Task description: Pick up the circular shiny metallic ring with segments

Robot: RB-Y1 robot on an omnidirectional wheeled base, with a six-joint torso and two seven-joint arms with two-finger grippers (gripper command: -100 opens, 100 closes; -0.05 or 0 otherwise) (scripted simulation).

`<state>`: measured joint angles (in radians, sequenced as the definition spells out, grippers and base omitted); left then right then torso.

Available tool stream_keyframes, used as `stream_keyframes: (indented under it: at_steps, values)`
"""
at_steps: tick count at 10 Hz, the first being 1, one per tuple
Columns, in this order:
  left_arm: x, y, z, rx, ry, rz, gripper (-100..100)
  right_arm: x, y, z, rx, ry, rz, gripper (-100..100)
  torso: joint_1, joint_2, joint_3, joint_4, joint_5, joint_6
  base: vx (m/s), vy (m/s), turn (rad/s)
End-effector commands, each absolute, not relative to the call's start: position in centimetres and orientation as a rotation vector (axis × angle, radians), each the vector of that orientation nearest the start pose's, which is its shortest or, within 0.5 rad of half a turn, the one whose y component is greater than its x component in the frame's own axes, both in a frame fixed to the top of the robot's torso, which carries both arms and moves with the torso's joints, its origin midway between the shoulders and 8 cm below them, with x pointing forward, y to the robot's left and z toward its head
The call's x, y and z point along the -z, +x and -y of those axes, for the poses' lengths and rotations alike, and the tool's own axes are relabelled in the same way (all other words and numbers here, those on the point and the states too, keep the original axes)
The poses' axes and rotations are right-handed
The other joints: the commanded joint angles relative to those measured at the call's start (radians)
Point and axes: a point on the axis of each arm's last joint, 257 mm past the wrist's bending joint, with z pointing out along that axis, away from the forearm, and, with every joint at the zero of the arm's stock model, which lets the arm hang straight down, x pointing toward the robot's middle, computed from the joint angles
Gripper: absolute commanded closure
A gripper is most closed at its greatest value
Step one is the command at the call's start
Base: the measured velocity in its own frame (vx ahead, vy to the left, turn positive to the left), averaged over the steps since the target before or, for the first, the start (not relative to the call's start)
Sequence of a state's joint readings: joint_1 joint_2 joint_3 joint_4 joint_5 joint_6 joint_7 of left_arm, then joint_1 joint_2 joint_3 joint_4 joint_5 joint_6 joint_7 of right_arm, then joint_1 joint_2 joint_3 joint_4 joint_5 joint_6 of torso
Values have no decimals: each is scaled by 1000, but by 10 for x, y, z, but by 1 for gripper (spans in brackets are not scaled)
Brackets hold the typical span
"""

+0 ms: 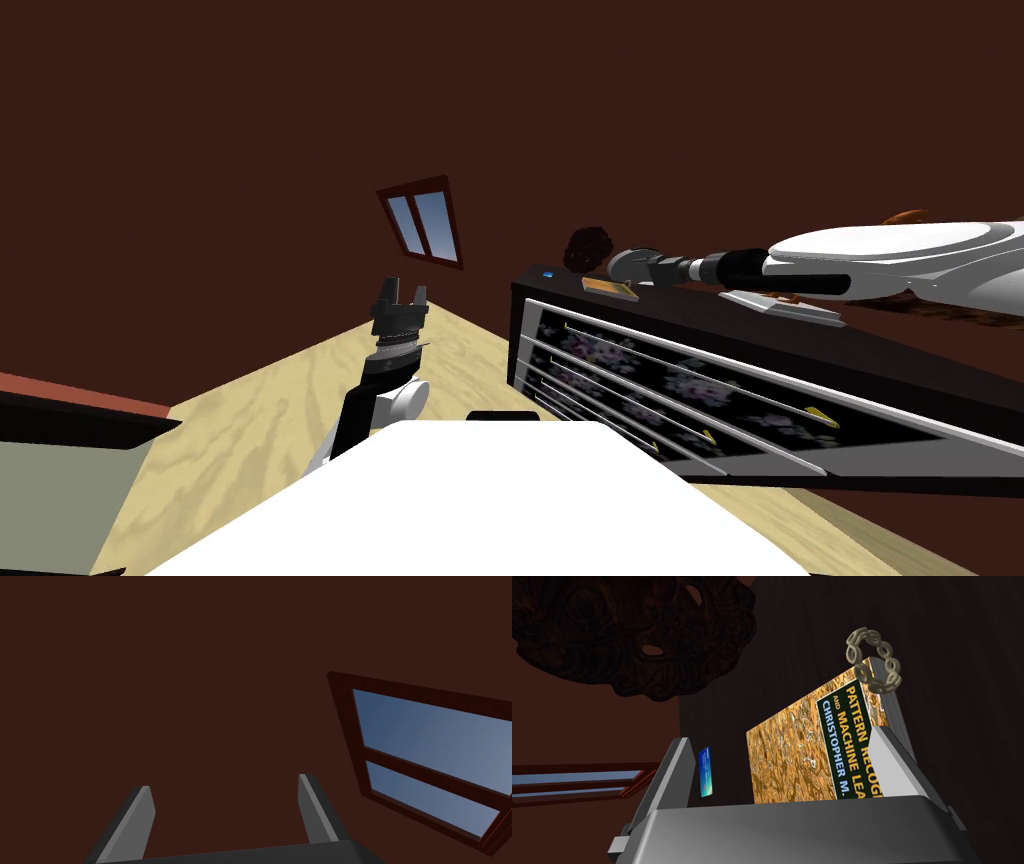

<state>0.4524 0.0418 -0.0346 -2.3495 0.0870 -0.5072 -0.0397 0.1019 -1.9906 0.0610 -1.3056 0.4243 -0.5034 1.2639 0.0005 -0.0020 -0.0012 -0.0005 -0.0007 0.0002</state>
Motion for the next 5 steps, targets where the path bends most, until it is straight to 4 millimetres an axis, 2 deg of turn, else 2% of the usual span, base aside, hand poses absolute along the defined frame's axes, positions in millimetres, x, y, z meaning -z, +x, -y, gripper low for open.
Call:
stream_keyframes:
  at_steps: [1,3,4,5]
  values:
    - [-70,330,-265,1402,-577,-522,0,-86,503,568,1228,-1931,-1119,-100,0,0,0,0,0,0,34,-7,-38]
    - [-70,330,-265,1402,-577,-522,0,-70,499,581,1208,-1898,-1178,-100,-2,-4,-2,-1,-1,0,147,-39,-170]
    - [-70,330,-265,1402,-577,-522,0,-78,502,577,1217,-1888,-1163,-100,-2,-7,-4,-2,-1,0,114,-15,-23]
    - [-70,330,-265,1402,-577,-522,0,-75,501,579,1213,-1892,-1169,-100,-1,-6,-4,-2,0,-1,40,-11,37]
